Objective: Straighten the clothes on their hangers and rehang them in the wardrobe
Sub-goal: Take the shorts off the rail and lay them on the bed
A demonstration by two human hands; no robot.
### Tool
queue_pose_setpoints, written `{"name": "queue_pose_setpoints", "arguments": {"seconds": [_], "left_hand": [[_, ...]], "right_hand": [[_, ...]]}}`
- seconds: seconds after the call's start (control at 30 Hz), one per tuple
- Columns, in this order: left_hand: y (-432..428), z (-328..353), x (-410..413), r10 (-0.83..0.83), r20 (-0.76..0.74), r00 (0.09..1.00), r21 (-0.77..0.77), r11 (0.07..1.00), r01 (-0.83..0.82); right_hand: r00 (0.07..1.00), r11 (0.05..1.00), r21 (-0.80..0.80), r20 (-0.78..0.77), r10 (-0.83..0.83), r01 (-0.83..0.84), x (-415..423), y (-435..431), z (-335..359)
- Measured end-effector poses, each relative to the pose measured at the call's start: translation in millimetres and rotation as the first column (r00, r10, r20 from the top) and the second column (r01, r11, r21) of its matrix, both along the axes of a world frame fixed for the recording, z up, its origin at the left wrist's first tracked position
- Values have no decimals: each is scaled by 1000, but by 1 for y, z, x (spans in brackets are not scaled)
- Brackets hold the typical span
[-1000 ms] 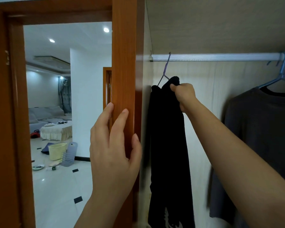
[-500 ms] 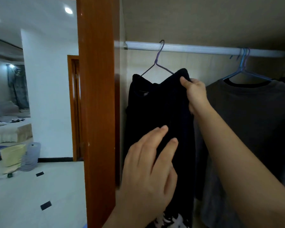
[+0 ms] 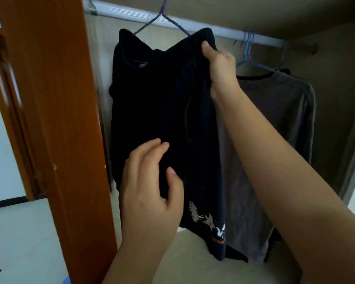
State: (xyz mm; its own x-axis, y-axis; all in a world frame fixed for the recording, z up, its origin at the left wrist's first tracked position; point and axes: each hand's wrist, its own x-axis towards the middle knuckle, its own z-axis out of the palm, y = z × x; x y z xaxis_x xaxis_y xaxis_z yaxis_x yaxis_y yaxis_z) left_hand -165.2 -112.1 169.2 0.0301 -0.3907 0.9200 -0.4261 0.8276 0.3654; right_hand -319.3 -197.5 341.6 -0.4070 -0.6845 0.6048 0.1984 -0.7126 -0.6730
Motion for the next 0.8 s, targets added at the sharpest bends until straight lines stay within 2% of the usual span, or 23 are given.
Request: {"name": "queue_pose_setpoints", "arguments": {"seconds": [0.2, 0.4, 0.57, 0.8], "left_hand": [[1, -11, -3, -79, 11, 997, 39, 996, 78], [2, -40, -20, -181, 27, 983, 94, 980, 178], [-12, -73, -48, -253, 11, 967, 159, 956, 248], [-34, -126, -97, -235, 68, 970, 315, 927, 203]], "right_hand": [[999, 1000, 13, 40, -18, 18, -33, 38, -46], [989, 969, 204, -82, -122, 136, -57, 101, -110], [965, 883, 399, -183, -189, 248, -85, 156, -166], [934, 737, 574, -242, -265, 357, -129, 233, -230]]}}
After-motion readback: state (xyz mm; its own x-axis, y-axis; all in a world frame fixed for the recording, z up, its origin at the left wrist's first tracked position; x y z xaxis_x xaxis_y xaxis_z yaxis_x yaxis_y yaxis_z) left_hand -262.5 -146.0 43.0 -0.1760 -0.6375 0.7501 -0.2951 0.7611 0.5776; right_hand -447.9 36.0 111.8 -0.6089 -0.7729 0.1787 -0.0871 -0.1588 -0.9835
